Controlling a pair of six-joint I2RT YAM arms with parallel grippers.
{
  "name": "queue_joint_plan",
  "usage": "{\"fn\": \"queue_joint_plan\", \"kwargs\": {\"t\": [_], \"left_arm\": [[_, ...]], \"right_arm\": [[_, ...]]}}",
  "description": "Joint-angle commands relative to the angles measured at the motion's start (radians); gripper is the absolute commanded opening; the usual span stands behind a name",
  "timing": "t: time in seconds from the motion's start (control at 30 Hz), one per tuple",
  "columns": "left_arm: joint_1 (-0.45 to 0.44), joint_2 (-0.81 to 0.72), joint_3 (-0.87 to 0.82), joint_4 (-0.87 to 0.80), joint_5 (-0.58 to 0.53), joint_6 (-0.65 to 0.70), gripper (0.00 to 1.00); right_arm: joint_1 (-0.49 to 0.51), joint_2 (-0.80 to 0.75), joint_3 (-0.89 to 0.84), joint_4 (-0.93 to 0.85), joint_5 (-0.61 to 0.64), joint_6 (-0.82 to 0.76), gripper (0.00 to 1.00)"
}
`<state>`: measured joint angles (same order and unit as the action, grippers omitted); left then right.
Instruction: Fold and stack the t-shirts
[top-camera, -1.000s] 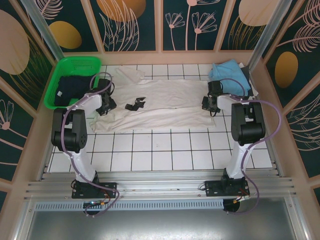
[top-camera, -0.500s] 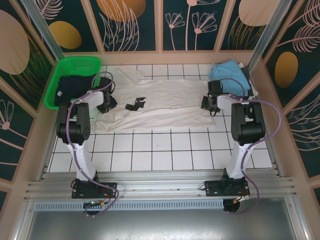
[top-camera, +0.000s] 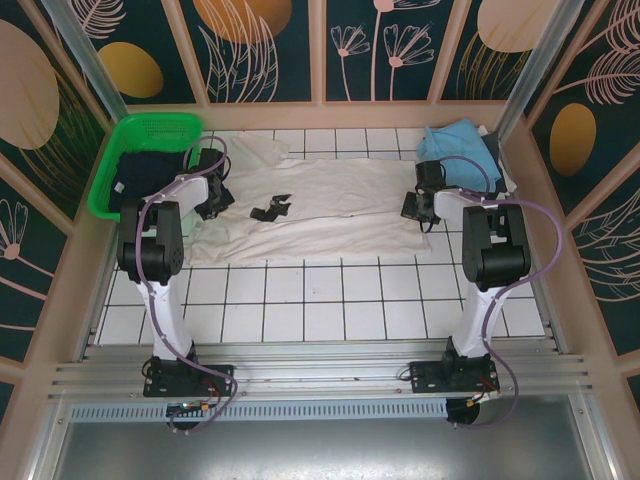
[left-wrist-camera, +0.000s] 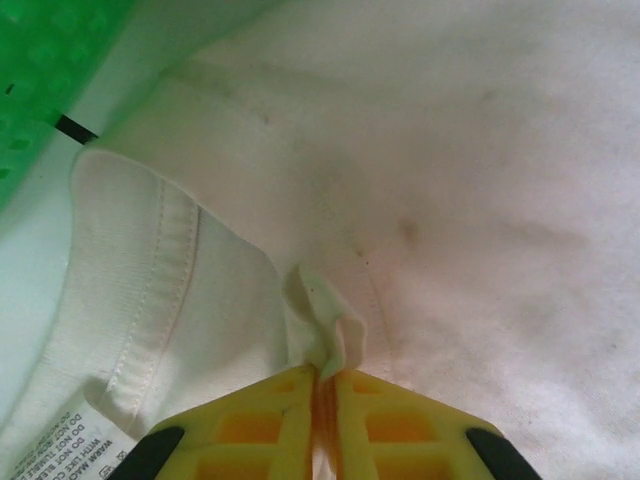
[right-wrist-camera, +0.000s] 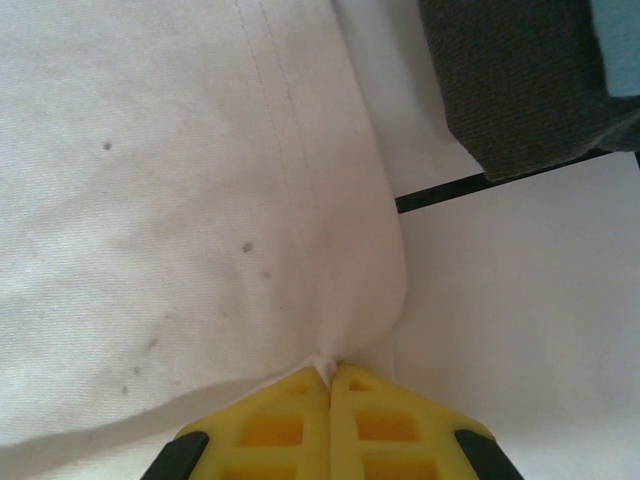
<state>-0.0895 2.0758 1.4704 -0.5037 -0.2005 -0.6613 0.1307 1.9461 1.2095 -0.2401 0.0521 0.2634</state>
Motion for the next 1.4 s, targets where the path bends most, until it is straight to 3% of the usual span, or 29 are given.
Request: {"fn": "queue_joint_plan", "kwargs": {"t": [0.0, 0.2, 0.8, 1.37], "left_arm": [[0.010, 0.006, 0.042, -0.050, -0.040, 0.014, 0.14], [0.019, 0.017, 0.057, -0.061, -0.047, 0.024, 0.22], [0.026, 0.079, 0.155, -0.107, -0.073, 0.046, 0.12], [0.030, 0.087, 0.183, -0.123, -0.064, 0.055, 0.18]], "right_arm": [[-0.003, 0.001, -0.001, -0.009, -0.014, -0.010, 0.00], [-0.003, -0.007, -0.009, -0.005, -0.020, -0.009, 0.00], [-0.003, -0.009, -0.021, 0.002, -0.032, -0.006, 0.00], [-0.003, -0.016, -0.024, 0.014, -0.119, 0.010, 0.00]]}}
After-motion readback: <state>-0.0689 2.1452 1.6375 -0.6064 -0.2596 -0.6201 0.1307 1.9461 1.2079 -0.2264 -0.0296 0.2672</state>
